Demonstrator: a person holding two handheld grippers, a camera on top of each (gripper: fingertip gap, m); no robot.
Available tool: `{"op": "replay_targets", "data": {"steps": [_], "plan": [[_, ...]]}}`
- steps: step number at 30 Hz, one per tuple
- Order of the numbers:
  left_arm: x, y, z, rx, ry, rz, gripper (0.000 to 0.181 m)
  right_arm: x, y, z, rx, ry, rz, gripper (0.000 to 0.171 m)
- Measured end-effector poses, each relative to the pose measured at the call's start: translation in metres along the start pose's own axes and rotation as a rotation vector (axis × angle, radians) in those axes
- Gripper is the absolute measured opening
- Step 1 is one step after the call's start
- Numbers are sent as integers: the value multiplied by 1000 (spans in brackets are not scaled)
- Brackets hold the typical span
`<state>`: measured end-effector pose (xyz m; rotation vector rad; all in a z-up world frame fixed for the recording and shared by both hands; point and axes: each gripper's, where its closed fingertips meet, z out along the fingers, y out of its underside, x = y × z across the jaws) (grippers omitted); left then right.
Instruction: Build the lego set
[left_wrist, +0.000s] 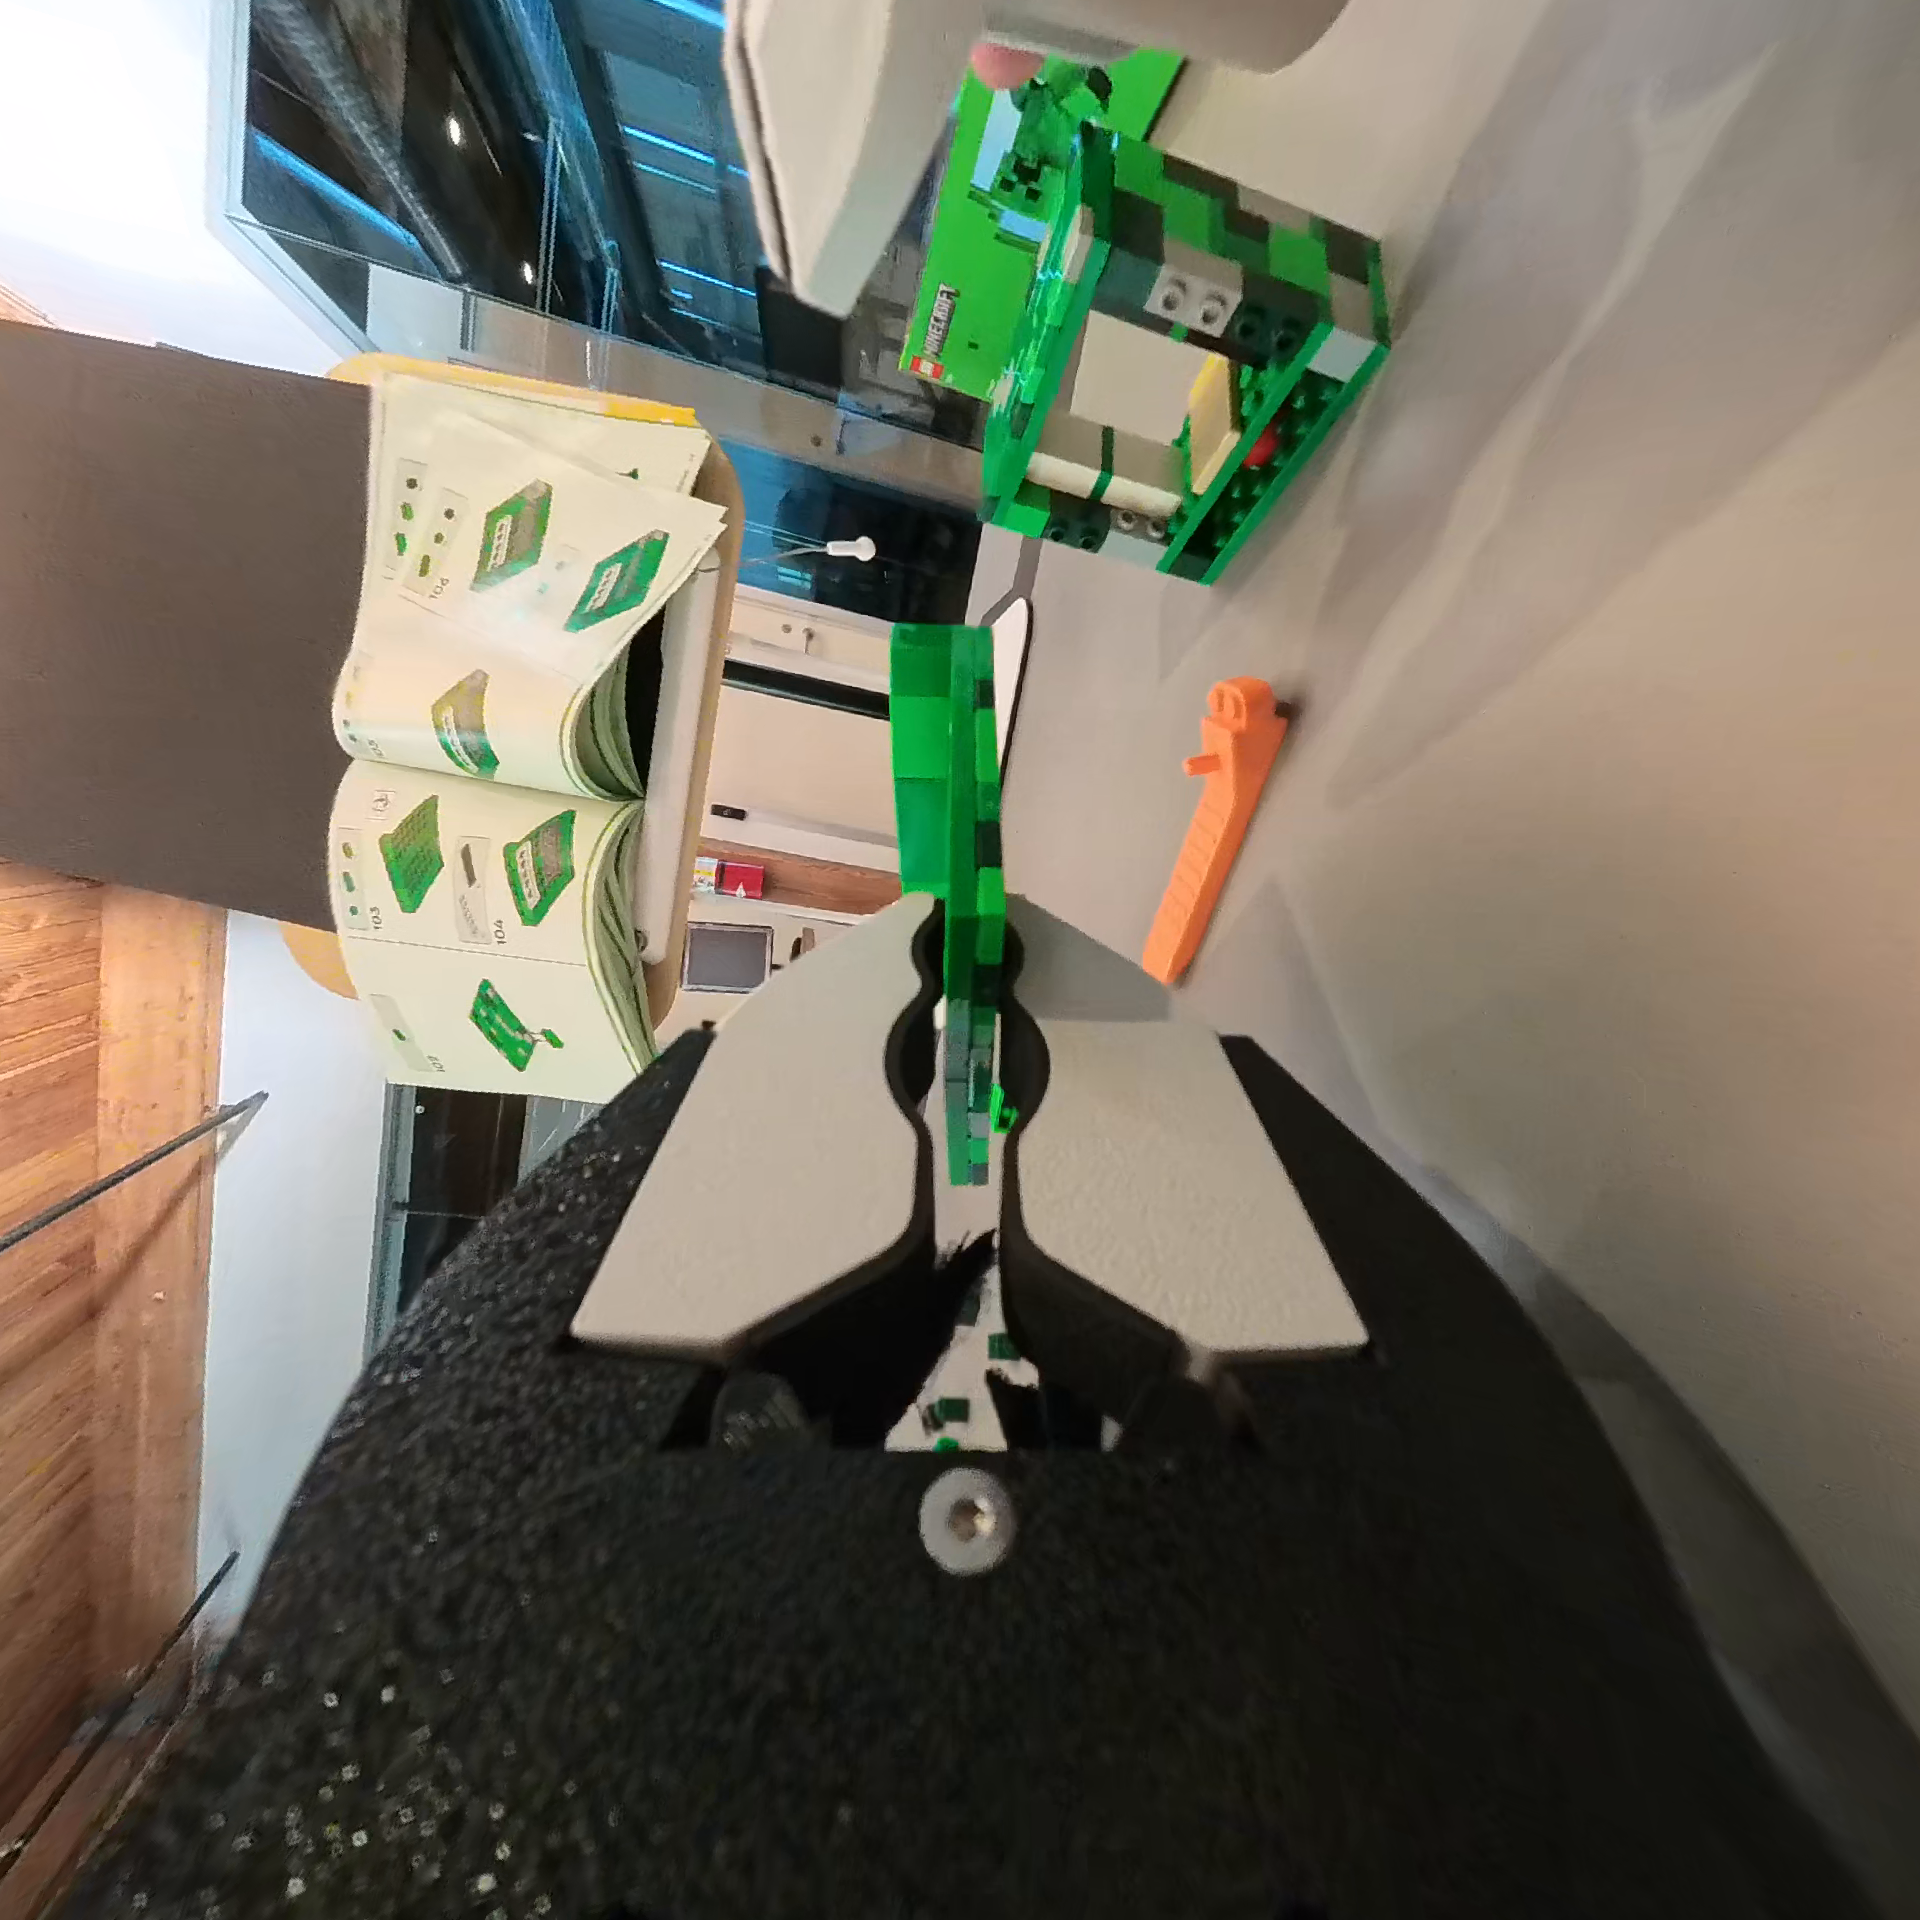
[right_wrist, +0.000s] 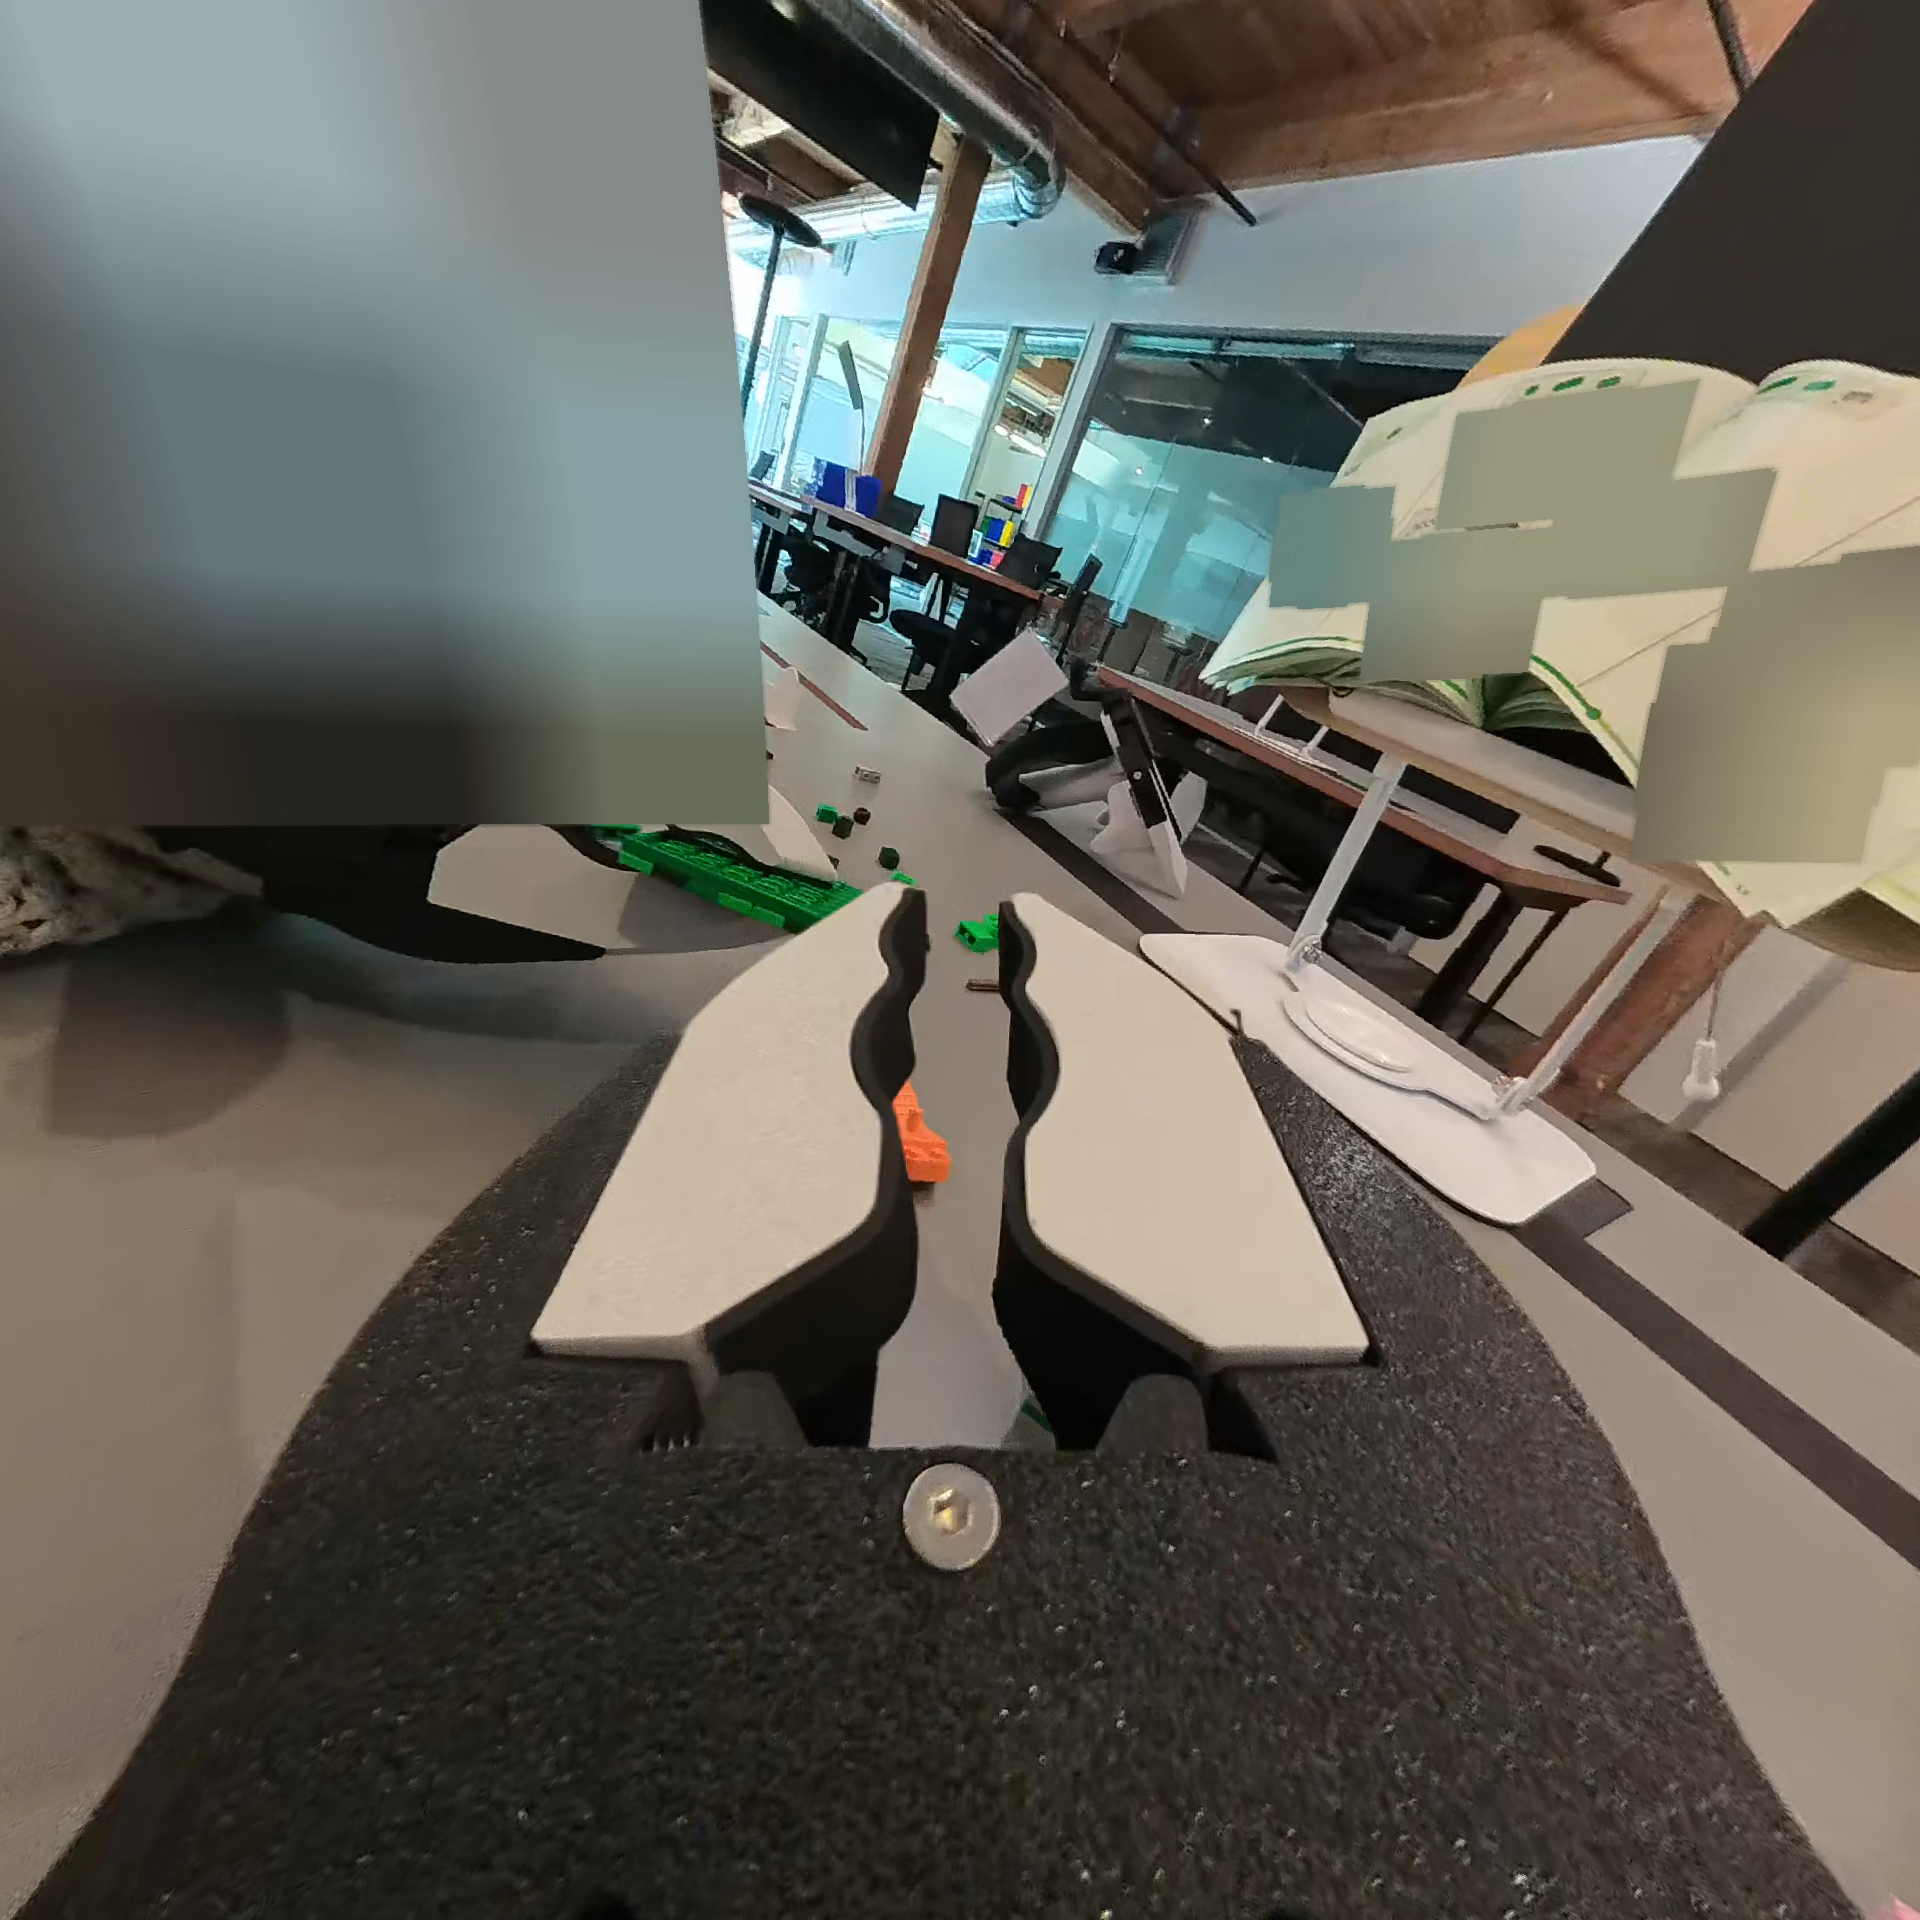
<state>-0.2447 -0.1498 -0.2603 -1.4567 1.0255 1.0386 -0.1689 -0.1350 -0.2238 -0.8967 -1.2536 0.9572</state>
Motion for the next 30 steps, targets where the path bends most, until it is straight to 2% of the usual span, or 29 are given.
{"op": "replay_targets", "data": {"steps": [30], "plan": [[2, 5, -3, 6, 12, 30, 6, -11, 1, 1, -4, -44, -68, 5]]}}
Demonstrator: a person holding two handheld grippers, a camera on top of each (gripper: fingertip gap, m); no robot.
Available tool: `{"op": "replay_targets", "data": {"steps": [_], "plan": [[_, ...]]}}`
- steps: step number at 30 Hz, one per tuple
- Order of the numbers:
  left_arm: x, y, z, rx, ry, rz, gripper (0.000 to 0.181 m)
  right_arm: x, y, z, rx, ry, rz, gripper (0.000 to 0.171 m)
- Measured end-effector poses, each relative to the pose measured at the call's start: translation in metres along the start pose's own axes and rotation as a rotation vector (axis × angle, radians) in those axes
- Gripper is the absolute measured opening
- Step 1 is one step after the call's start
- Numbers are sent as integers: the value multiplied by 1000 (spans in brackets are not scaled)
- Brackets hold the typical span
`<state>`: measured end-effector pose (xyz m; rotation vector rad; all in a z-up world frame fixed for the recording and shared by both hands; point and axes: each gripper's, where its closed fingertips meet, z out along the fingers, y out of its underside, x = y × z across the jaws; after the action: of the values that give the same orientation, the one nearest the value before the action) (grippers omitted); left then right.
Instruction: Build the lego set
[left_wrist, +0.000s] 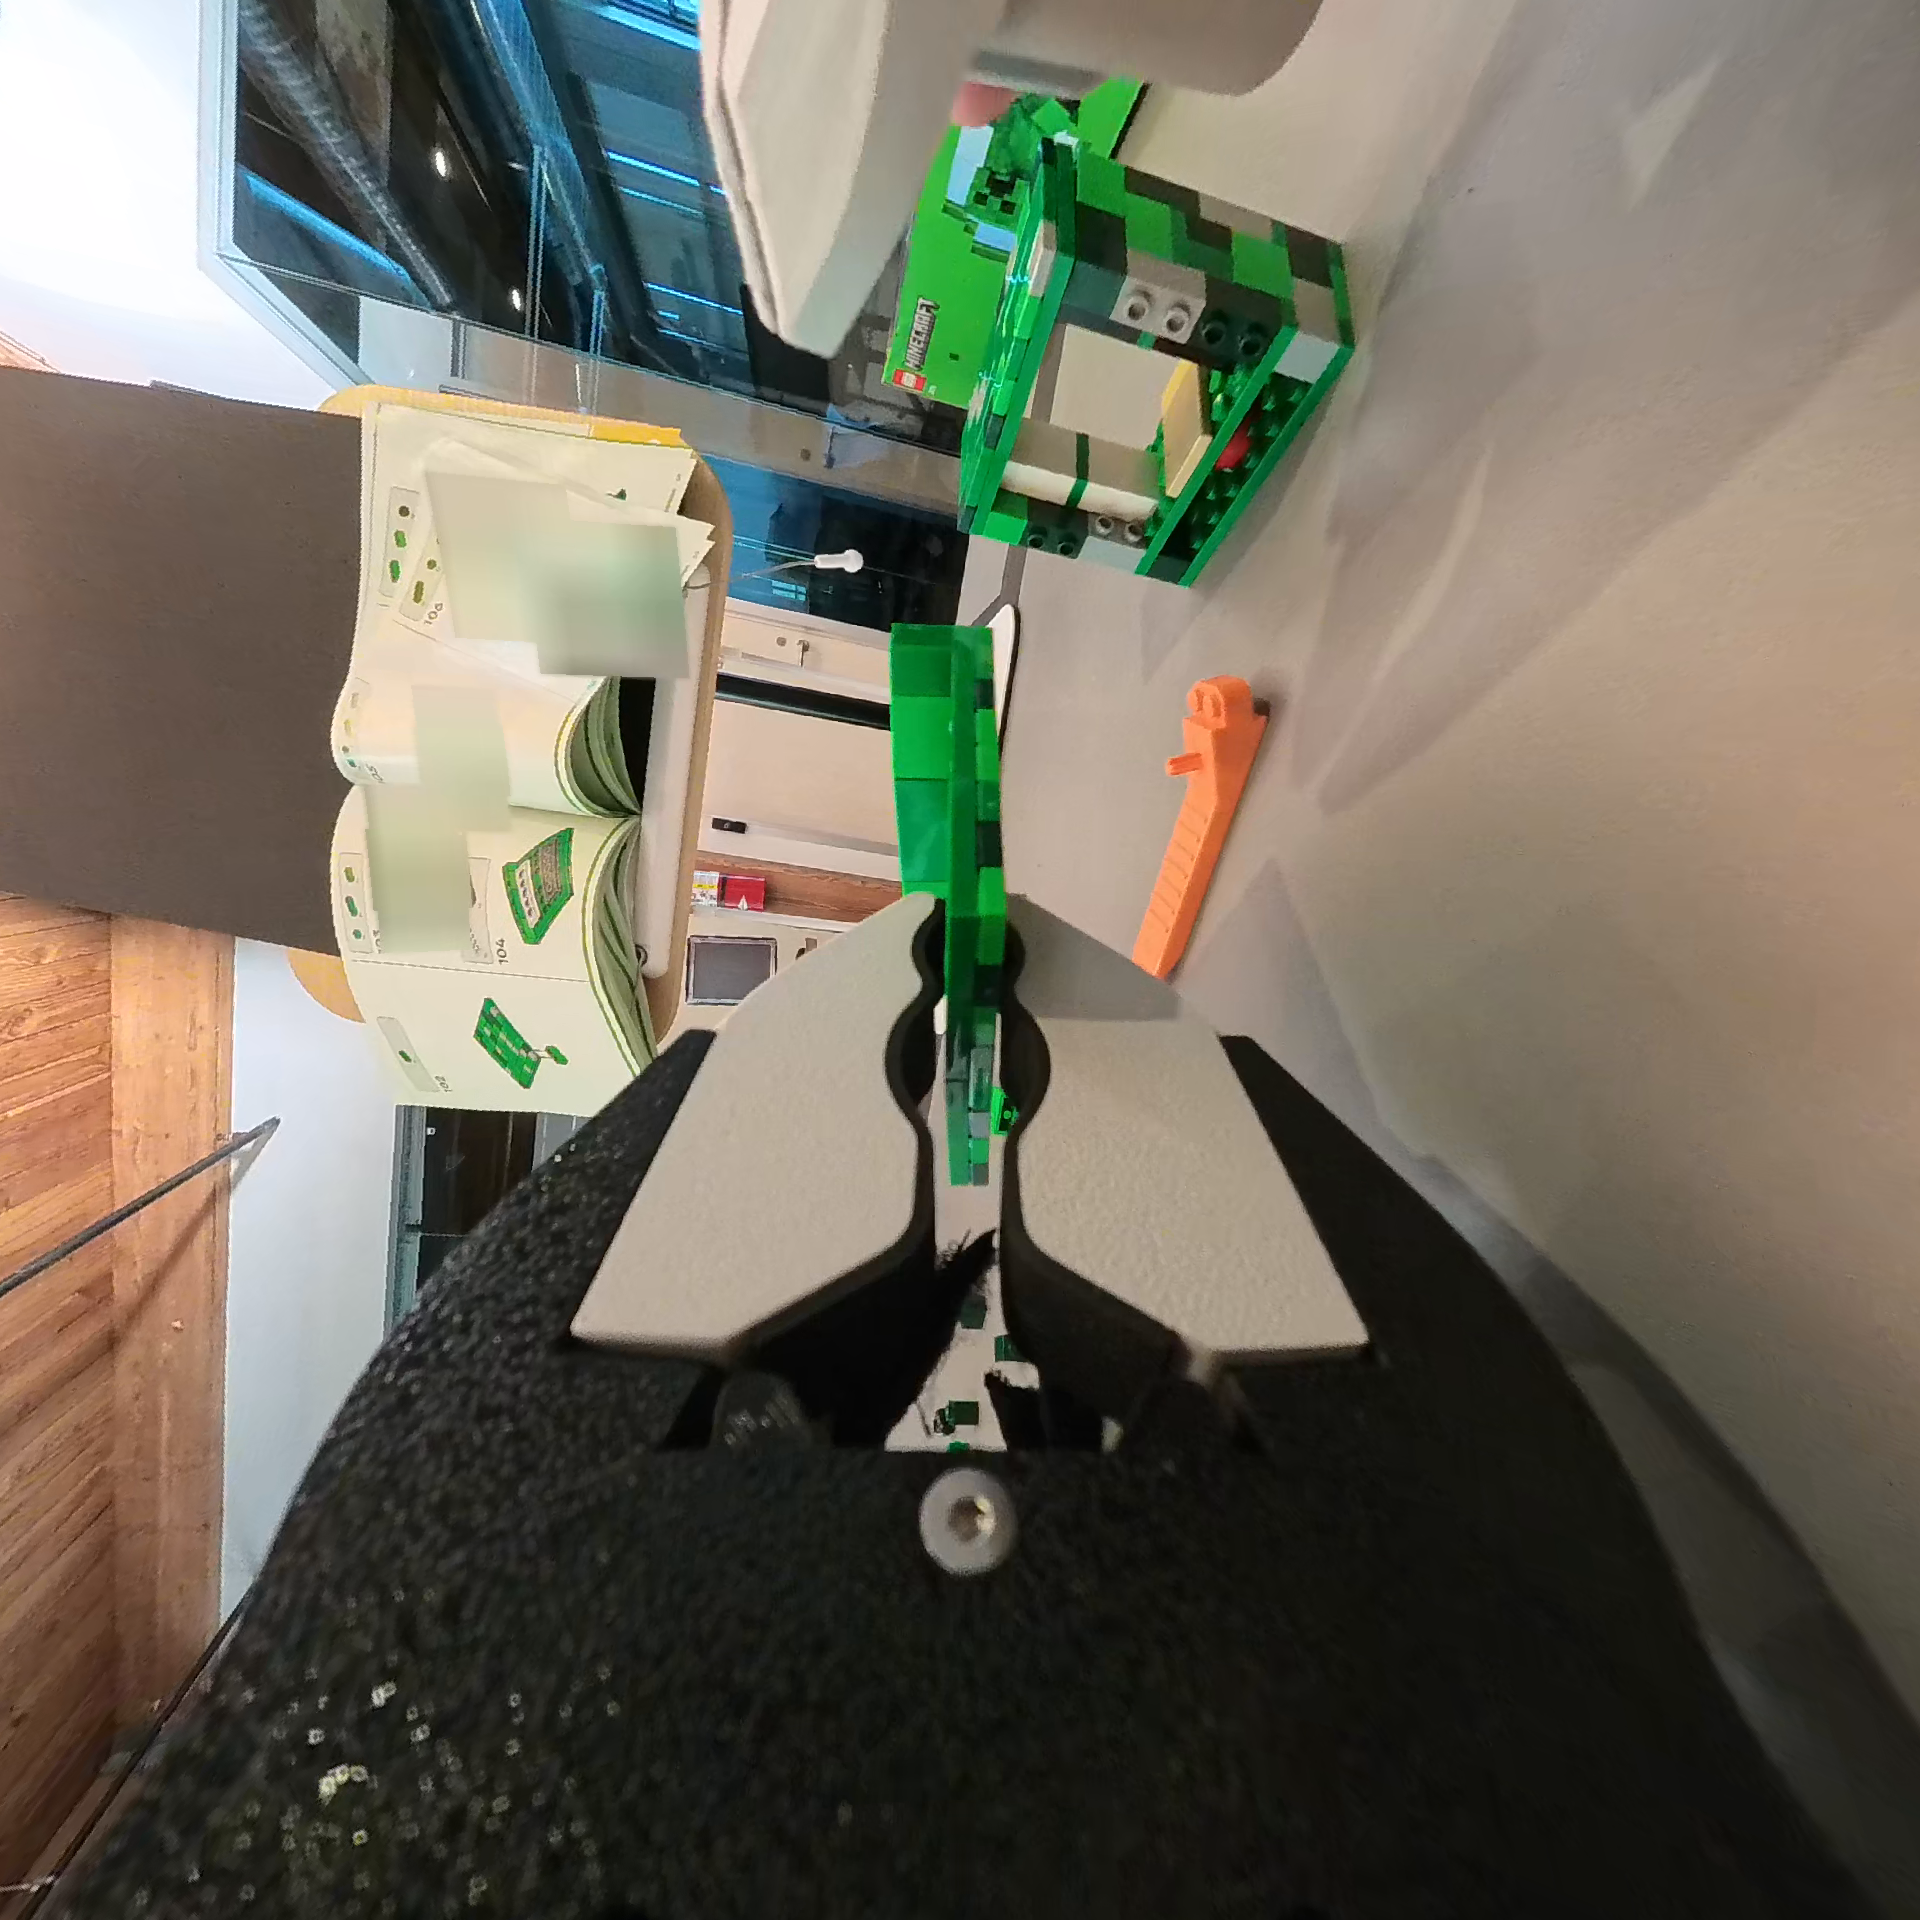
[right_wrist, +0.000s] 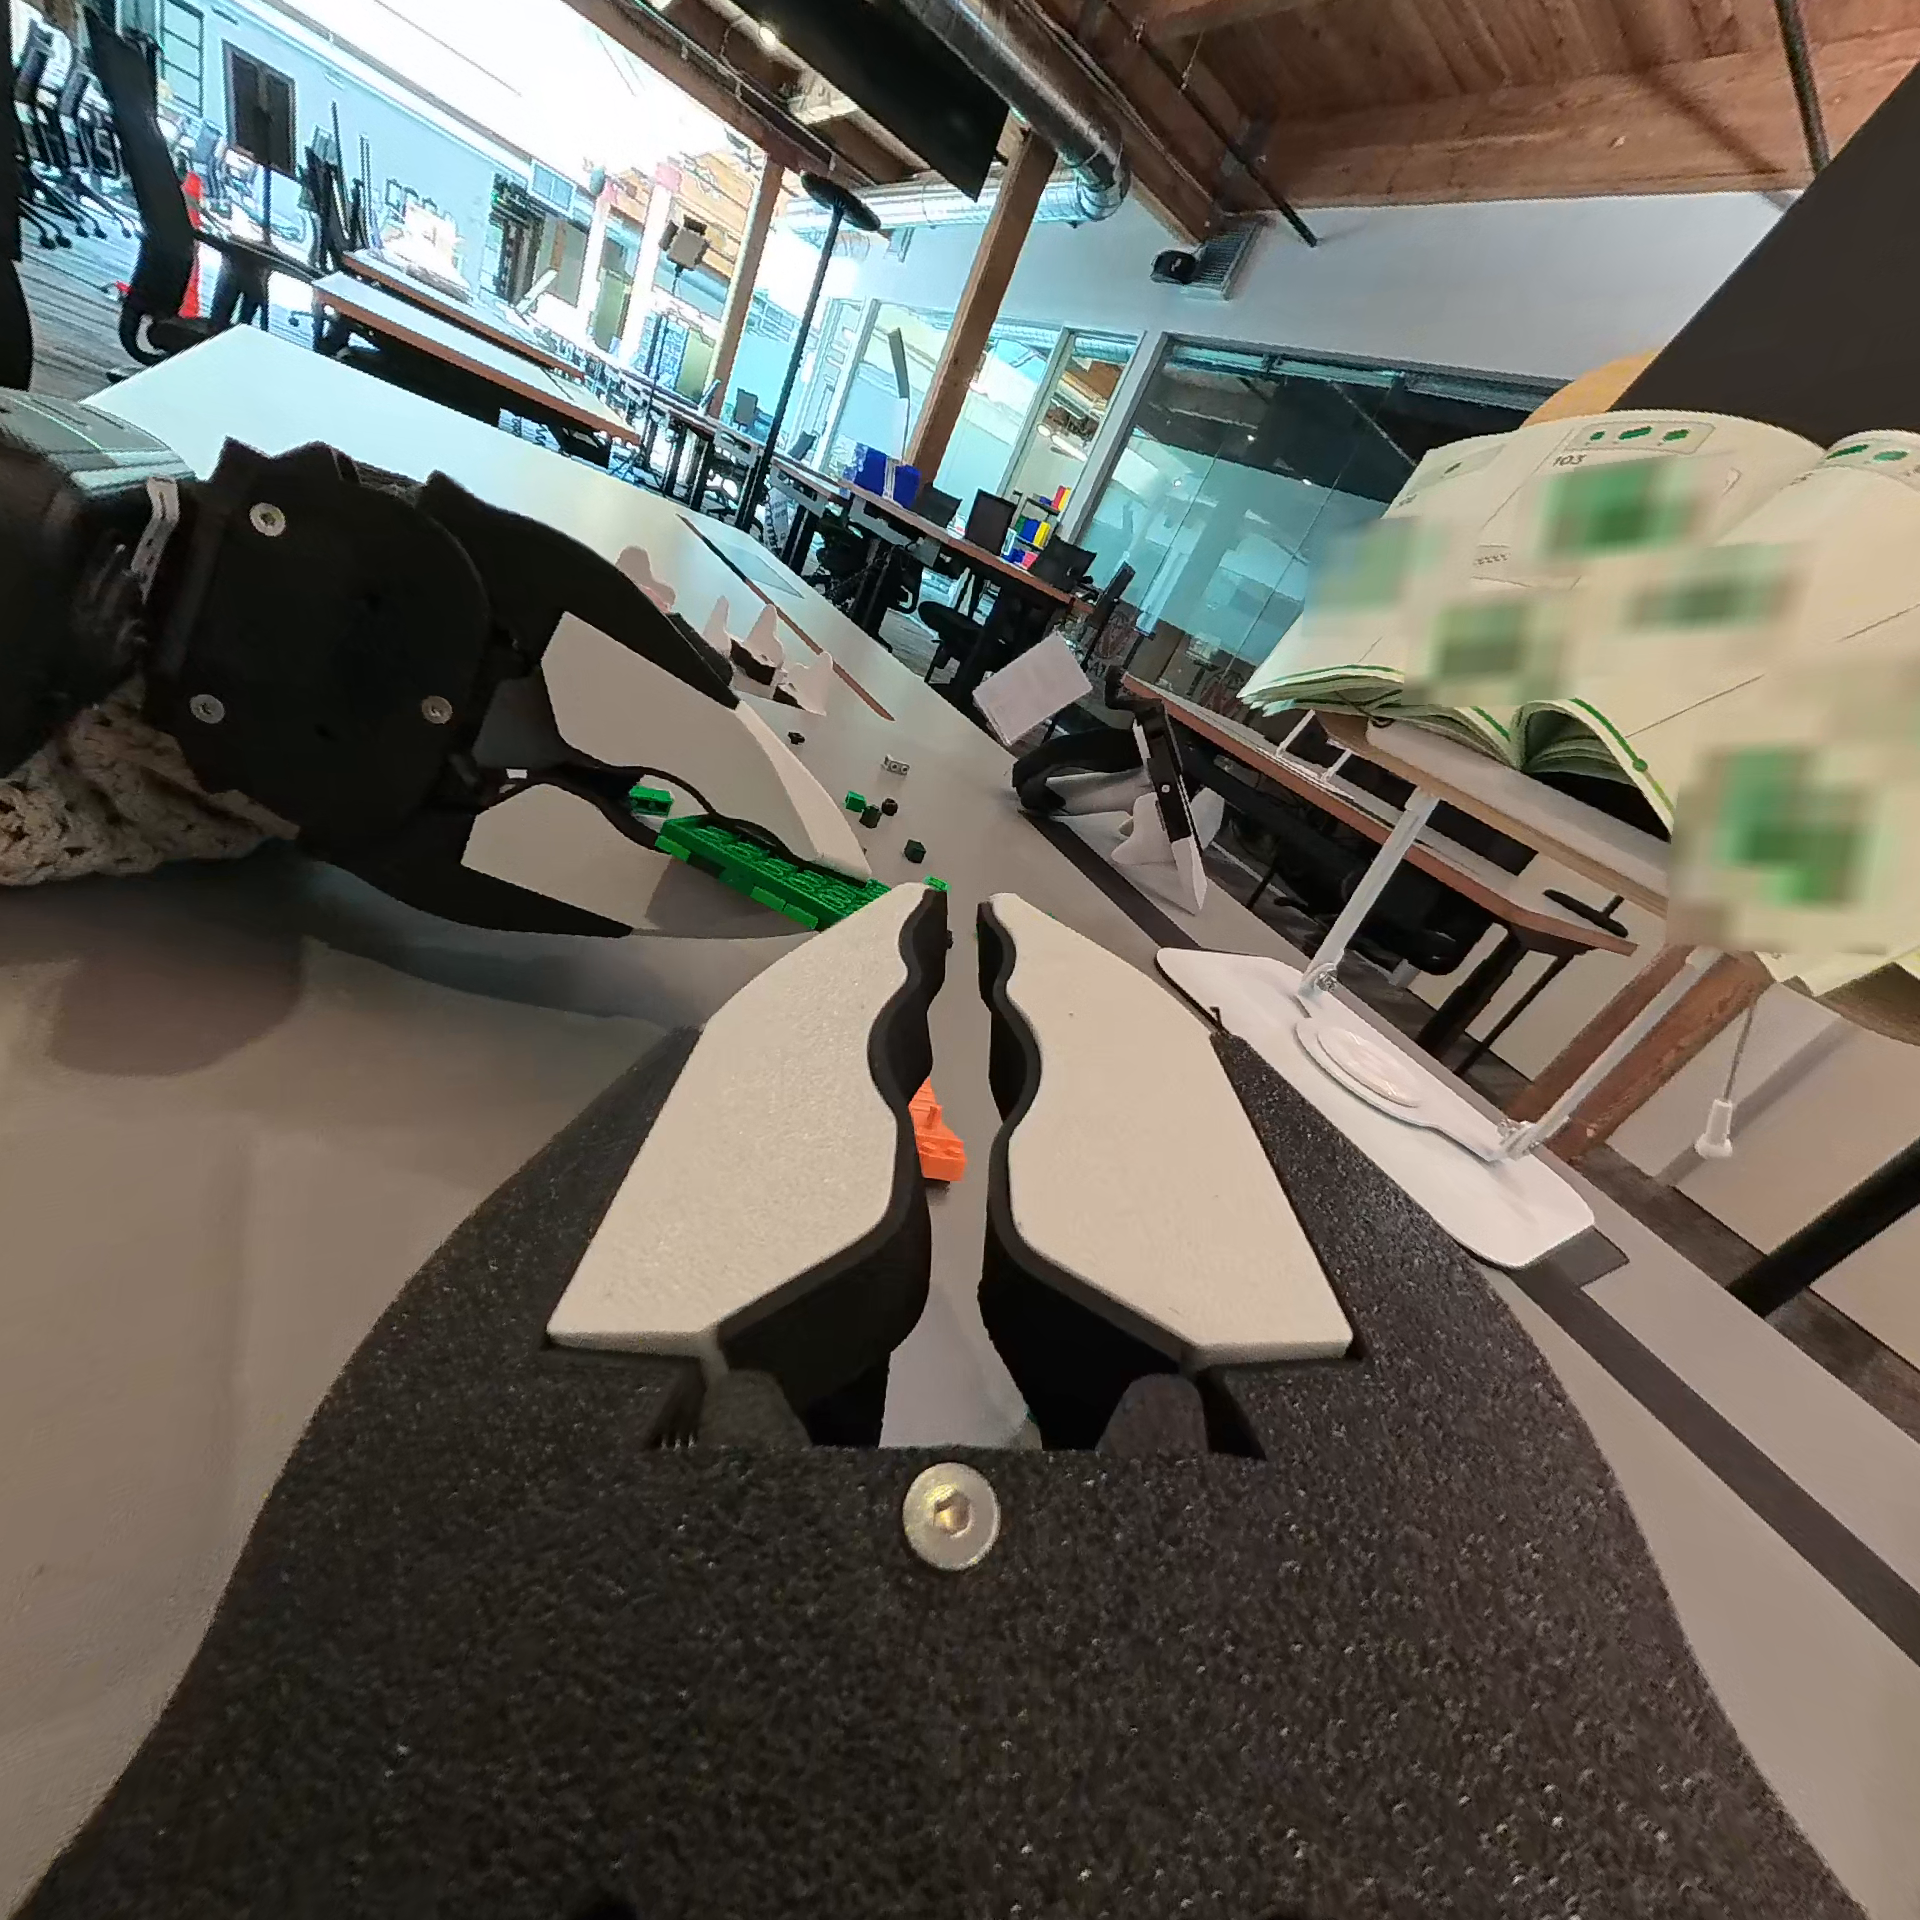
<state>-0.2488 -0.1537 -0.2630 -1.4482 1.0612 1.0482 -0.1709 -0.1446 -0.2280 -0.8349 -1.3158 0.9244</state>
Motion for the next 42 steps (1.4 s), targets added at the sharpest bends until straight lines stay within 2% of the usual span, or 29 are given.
{"op": "replay_targets", "data": {"steps": [5, 7, 9, 12, 16, 19, 21, 24, 27, 30, 33, 36, 42], "plan": [[-1, 2, 0, -2, -3, -4, 6, -1, 1, 2, -13, 11, -33, 6], [-1, 2, -1, -1, 0, -5, 6, 4, 5, 3, -53, 69, -122, 12], [2, 0, -3, 0, 32, -18, 6, 2, 16, 6, -167, 96, -379, 26], [7, -4, -5, -1, 79, -18, 6, -12, 16, 11, -228, 151, -835, 28], [9, -12, -8, 6, 79, 42, 6, -39, 15, 17, -218, 110, -1028, 23], [12, -17, -8, 18, 85, 58, 6, -41, 23, 18, -249, 87, -1069, 18], [14, -18, -8, 23, 90, 53, 6, -41, 24, 18, -253, 90, -1097, 8], [13, -24, -8, 78, 75, 39, 6, -40, 24, 16, -259, 66, -1079, 7], [10, -33, -15, 192, 88, -5, 19, -36, 17, 9, -214, 61, -1049, 7], [7, -28, -16, 207, 76, 15, 32, -36, 12, 2, -148, 15, -964, 6], [7, -32, -21, 280, 59, 47, 36, -37, 9, -5, -84, -63, -819, 7], [5, -39, -26, 343, 53, 6, 32, -43, 3, -11, -11, -126, -782, 7], [9, -39, -27, 383, 89, -59, 50, -42, -6, -20, 57, -149, -737, 6]]}}
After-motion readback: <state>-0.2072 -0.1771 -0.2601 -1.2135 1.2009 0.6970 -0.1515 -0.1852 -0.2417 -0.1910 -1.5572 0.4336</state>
